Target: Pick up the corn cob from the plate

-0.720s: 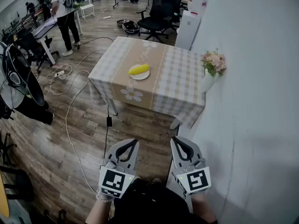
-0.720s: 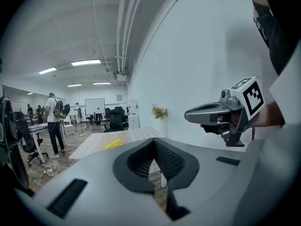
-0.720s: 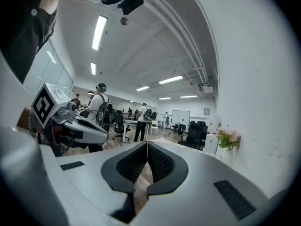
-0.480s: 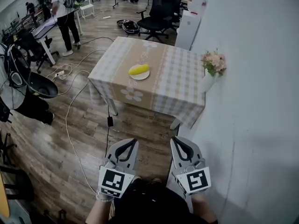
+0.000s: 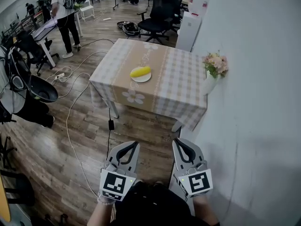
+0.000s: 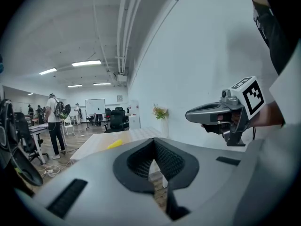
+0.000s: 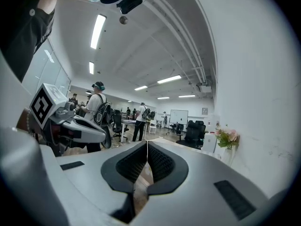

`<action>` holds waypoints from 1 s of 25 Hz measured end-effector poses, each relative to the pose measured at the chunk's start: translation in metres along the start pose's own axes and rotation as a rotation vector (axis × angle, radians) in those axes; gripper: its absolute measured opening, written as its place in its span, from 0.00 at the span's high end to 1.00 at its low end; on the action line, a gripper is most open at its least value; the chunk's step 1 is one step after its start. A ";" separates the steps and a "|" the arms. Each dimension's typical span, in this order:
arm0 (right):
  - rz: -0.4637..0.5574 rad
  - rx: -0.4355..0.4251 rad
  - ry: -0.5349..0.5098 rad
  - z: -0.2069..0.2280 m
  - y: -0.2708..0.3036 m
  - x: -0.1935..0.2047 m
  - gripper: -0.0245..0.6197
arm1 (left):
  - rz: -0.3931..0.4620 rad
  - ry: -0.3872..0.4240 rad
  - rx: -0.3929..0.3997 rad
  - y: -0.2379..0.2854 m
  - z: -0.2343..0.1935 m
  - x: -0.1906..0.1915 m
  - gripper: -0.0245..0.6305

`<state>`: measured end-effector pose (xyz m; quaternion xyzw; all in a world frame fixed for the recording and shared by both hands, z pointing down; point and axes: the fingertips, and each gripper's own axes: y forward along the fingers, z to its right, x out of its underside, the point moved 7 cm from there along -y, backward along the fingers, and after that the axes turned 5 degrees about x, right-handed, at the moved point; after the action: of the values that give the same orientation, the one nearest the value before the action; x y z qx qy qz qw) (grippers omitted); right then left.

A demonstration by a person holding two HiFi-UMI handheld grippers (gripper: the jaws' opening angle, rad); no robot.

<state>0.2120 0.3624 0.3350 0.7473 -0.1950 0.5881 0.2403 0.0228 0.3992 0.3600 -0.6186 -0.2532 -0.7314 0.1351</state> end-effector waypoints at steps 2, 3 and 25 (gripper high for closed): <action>-0.005 0.008 0.001 -0.002 0.001 -0.001 0.90 | 0.001 0.001 0.005 -0.002 -0.002 0.001 0.94; -0.006 0.011 -0.001 -0.004 0.001 -0.001 0.90 | 0.002 0.002 0.007 -0.004 -0.003 0.001 0.94; -0.096 -0.021 -0.040 -0.068 0.006 0.005 0.90 | 0.002 0.022 -0.003 -0.042 -0.033 0.025 0.94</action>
<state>0.1564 0.3977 0.3536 0.7648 -0.1698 0.5586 0.2722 -0.0310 0.4192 0.3720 -0.6108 -0.2501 -0.7385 0.1378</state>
